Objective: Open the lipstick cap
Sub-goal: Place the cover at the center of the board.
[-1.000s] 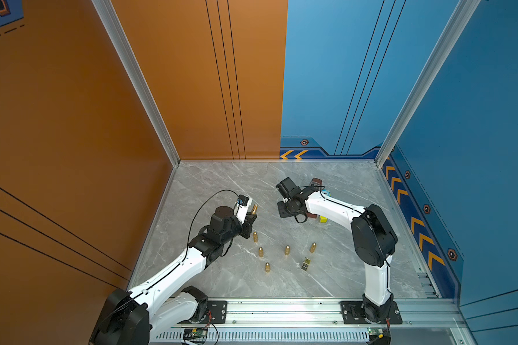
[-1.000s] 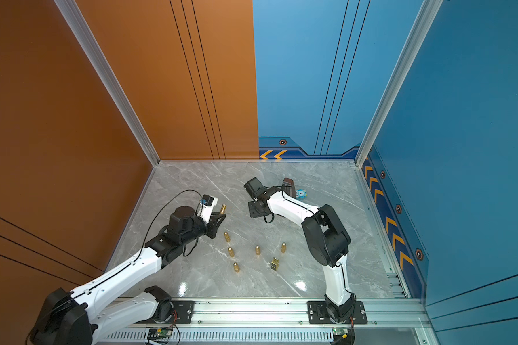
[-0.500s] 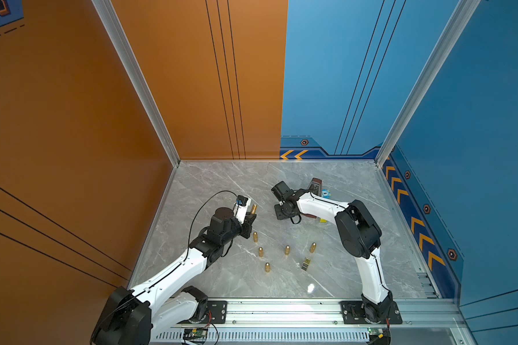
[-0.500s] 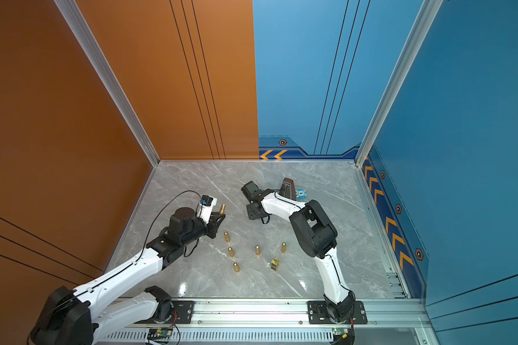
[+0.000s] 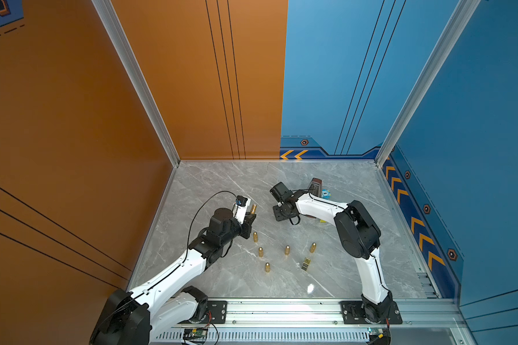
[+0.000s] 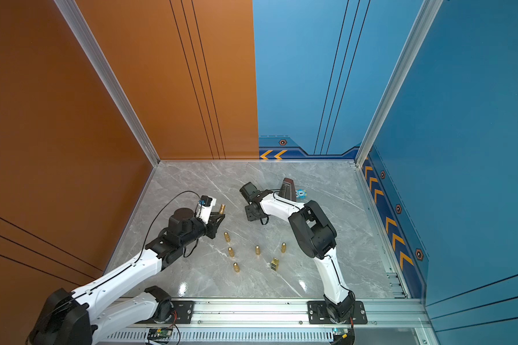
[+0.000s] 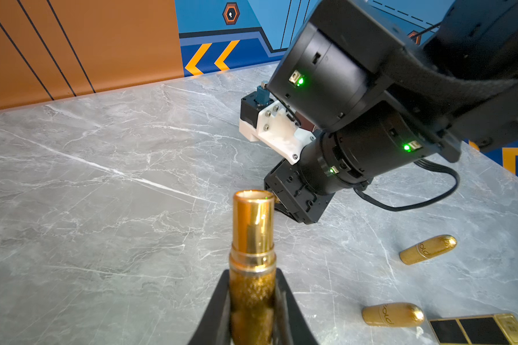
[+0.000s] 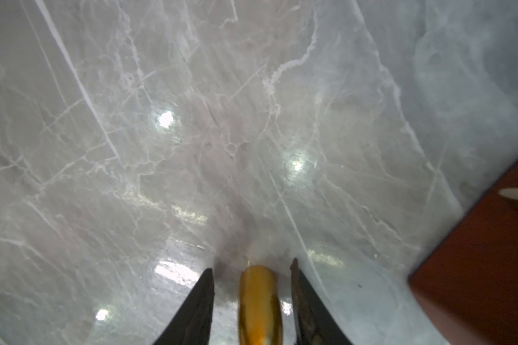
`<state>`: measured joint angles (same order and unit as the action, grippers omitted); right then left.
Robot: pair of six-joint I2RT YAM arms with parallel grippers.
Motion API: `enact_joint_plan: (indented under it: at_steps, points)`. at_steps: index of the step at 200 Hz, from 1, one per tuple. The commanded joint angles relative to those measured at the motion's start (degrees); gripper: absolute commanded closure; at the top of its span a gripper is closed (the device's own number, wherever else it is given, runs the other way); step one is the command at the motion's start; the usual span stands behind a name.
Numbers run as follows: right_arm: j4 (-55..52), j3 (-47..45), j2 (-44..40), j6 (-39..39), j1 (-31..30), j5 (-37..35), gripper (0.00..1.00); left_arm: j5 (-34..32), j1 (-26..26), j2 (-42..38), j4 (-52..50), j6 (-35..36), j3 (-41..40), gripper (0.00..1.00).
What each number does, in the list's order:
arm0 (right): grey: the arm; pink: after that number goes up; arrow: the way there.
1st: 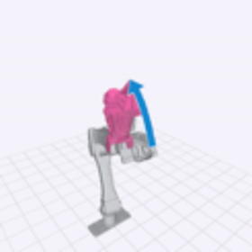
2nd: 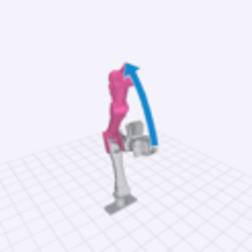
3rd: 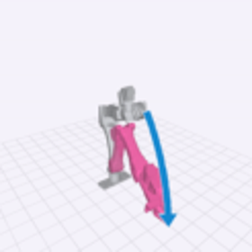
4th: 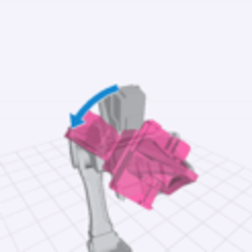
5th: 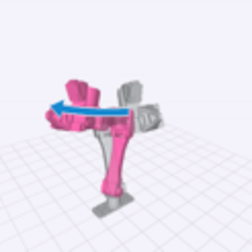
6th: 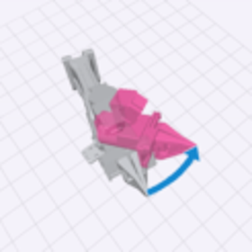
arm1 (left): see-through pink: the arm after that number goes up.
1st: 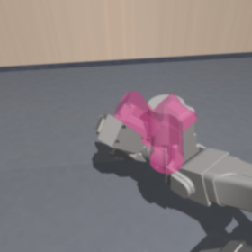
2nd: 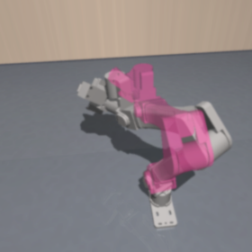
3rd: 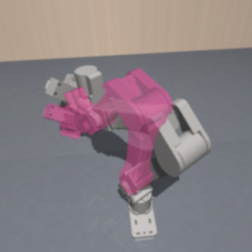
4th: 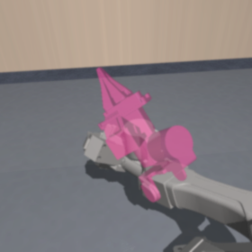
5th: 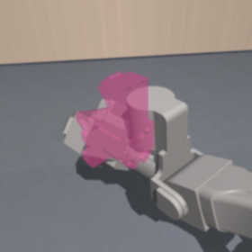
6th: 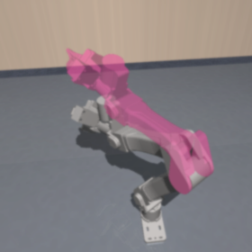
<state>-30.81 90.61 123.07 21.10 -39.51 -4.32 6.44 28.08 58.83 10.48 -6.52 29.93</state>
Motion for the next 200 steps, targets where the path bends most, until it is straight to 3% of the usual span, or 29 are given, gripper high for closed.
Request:
enact_joint_plan:
  at_steps: [1, 56, 138, 200]
  points:
    - [-0.8, 0.6, -3.4, 0.6, 0.5, 3.0, 0.5, 0.1, -0.7, -1.4, 1.1, 0.5, -1.1, 1.0]
    - [-6.0, -2.1, -14.8, 3.2, 4.0, 14.1, 0.37, 3.9, -0.7, -0.8, 1.1, 1.6, 0.7, 1.0]
    - [-16.4, -5.3, -26.8, 0.4, 9.4, 36.0, 0.32, 10.9, 2.8, 2.8, 1.1, 5.0, 2.8, 1.0]
    - [-16.2, -7.9, -30.9, 1.5, 6.8, 38.3, 0.32, 12.2, 6.1, 7.5, 1.1, 6.6, 6.0, 1.0]
